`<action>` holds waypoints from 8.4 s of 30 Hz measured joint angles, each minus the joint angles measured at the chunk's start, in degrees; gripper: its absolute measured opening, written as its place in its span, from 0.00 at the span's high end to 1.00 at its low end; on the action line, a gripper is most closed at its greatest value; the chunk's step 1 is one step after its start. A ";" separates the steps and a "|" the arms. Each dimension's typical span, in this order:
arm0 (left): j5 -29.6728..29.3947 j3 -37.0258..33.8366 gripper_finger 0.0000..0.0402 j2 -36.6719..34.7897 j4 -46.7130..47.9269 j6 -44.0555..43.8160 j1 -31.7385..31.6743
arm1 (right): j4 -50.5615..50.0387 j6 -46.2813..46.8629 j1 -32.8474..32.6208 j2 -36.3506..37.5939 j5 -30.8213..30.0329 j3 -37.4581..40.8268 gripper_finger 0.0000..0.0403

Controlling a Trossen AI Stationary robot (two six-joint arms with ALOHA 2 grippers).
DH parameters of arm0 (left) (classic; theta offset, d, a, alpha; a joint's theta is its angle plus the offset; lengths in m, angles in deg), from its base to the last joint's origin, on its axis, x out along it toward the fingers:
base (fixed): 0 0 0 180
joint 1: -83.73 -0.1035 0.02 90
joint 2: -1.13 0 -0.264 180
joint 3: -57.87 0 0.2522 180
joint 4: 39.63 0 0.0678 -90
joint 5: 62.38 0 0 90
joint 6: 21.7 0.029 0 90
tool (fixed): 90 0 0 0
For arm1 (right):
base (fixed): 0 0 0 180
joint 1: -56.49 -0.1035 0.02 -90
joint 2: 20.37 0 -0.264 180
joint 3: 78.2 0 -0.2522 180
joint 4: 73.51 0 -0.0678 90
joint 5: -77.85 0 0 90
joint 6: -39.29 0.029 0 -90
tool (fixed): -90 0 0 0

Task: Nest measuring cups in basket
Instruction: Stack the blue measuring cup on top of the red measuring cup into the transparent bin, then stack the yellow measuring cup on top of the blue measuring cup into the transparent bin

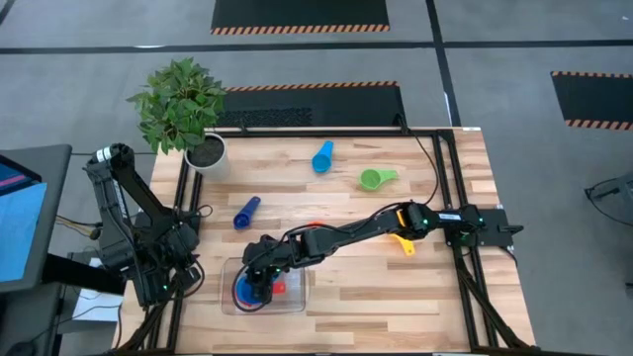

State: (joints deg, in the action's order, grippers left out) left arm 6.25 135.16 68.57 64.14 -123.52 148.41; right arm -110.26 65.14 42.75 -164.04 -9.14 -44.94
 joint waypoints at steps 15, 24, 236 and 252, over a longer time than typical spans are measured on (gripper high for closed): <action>0.00 0.00 0.77 0.00 0.00 0.13 0.01 | 0.00 0.82 0.12 0.00 -0.02 0.00 0.50; 0.22 0.01 0.77 0.02 -0.02 -0.42 0.00 | -0.29 4.30 3.53 1.39 5.68 0.10 0.53; -2.91 -13.27 0.77 8.31 -30.46 -2.86 5.85 | 4.43 -22.66 0.02 9.27 -1.41 8.22 0.98; -3.26 -13.27 0.77 8.31 -30.59 6.16 0.25 | 4.05 -21.78 -0.33 9.27 -1.60 8.23 0.98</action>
State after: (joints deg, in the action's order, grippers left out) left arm 3.00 121.89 76.88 33.56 -117.36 148.66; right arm -106.21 43.36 42.42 -154.77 -10.74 -36.71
